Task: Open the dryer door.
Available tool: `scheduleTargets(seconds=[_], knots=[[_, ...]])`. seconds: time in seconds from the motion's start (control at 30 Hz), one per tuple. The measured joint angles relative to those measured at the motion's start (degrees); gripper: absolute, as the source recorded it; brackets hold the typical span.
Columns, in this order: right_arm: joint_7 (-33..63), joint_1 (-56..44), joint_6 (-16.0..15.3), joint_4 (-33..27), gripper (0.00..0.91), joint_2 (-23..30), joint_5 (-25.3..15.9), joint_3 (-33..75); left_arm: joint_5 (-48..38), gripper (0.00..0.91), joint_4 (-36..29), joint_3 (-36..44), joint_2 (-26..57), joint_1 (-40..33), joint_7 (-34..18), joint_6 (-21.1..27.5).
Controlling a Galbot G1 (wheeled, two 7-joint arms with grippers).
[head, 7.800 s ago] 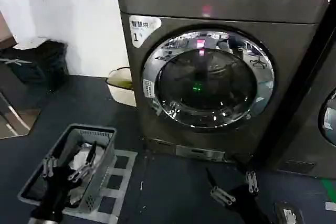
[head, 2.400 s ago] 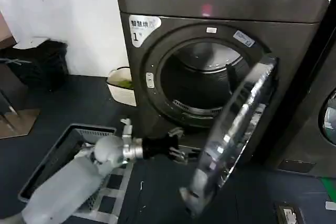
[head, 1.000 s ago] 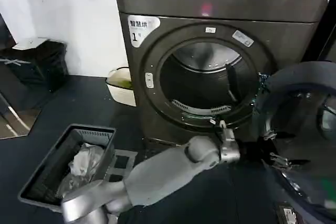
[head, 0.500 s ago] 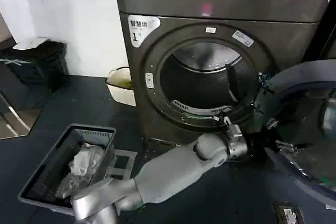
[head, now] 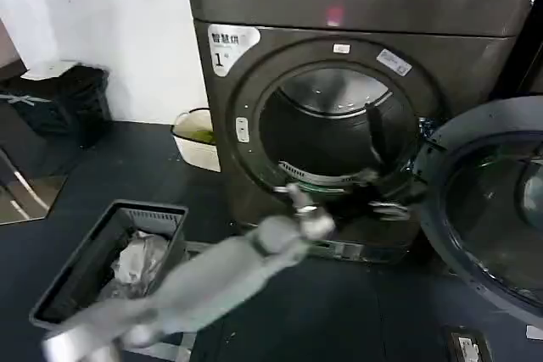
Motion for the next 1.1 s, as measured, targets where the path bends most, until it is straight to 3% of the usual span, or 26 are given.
scheduleTargets(seconds=[0.43,0.57,0.7,1.1], knots=[[0.2,2.1,3.2,-0.4,0.907,-2.1,-6.4,0.7,-1.3,0.907,-16.3,-4.1,31.3,7.1,-3.2,1.2],[0.6,3.0,3.4,-1.4,0.907,-2.8,-6.5,0.2,-0.4,0.907,-19.2,-8.3,41.0,12.3,-3.6,5.7],[0.6,3.7,3.7,-2.0,0.907,-2.9,-6.6,-0.4,3.1,0.907,-21.4,-13.1,49.6,17.8,-6.0,13.3],[0.3,4.1,4.9,-3.8,0.907,-3.3,-6.7,-1.5,12.7,0.907,-17.1,-12.8,64.8,21.3,0.8,23.9]])
